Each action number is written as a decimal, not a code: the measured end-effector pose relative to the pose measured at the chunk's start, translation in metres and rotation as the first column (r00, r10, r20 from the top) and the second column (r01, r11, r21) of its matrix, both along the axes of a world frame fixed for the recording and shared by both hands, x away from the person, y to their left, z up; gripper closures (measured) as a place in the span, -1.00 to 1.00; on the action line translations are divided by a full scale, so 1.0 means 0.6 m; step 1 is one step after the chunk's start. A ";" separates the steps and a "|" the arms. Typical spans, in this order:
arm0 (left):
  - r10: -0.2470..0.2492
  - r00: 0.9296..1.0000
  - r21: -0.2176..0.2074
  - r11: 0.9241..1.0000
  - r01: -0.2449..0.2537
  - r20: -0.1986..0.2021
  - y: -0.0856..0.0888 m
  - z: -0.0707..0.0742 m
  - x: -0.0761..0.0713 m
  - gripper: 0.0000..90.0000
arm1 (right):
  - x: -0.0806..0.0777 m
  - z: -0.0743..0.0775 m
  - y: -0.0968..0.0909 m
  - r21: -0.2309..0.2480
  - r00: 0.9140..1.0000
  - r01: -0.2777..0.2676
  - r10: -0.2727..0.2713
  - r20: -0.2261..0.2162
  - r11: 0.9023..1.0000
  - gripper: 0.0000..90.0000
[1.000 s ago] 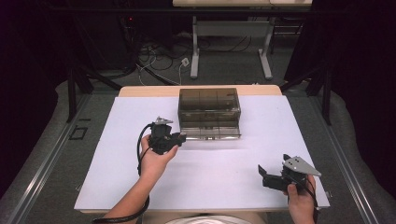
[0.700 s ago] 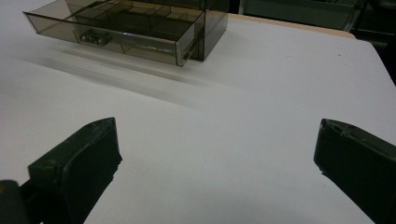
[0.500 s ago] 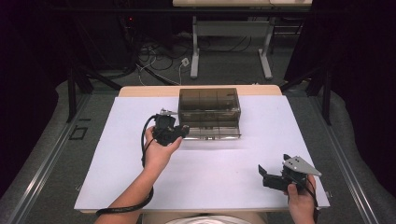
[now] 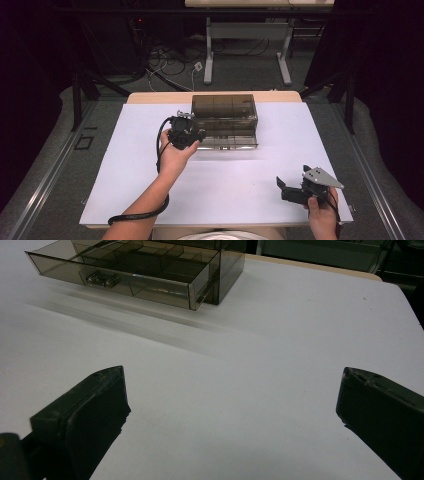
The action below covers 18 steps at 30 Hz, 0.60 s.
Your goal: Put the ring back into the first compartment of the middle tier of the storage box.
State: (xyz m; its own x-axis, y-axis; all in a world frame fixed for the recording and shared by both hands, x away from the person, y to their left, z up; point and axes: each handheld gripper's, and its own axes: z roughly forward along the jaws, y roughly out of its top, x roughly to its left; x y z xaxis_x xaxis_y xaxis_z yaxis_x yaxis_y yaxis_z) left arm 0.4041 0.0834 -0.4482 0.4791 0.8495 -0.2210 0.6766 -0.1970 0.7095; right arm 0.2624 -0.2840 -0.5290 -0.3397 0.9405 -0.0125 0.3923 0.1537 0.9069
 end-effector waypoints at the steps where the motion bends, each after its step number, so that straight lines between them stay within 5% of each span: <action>1: 0.002 1.000 0.001 1.000 -0.002 -0.002 -0.001 0.000 0.002 0.52 | 0.000 0.000 -0.001 -0.003 1.000 -0.002 0.002 0.003 1.000 -1.00; 18: 0.038 0.999 0.002 0.999 -0.038 -0.029 -0.004 -0.015 0.028 0.52 | 0.000 -0.001 0.001 0.001 1.000 -0.001 0.001 -0.005 1.000 -1.00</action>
